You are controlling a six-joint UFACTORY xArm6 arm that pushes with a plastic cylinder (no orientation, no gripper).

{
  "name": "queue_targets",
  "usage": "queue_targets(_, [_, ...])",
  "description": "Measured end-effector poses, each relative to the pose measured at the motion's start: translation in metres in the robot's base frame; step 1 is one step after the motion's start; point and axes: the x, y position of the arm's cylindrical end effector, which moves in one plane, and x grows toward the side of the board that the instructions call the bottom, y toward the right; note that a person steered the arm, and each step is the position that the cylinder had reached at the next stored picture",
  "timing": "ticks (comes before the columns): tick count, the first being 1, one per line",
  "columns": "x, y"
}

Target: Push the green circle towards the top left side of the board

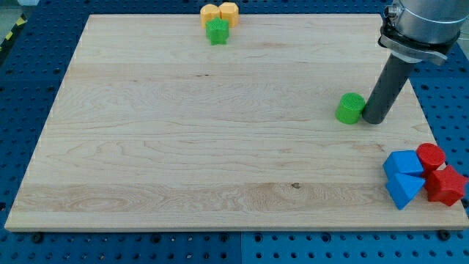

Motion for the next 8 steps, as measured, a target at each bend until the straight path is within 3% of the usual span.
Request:
queue_targets(3, [-0.038,-0.024])
queue_targets(4, [-0.035,-0.032])
queue_targets(6, [0.016,-0.025])
queue_targets(7, [0.029,-0.054])
queue_targets(8, [0.011,-0.081])
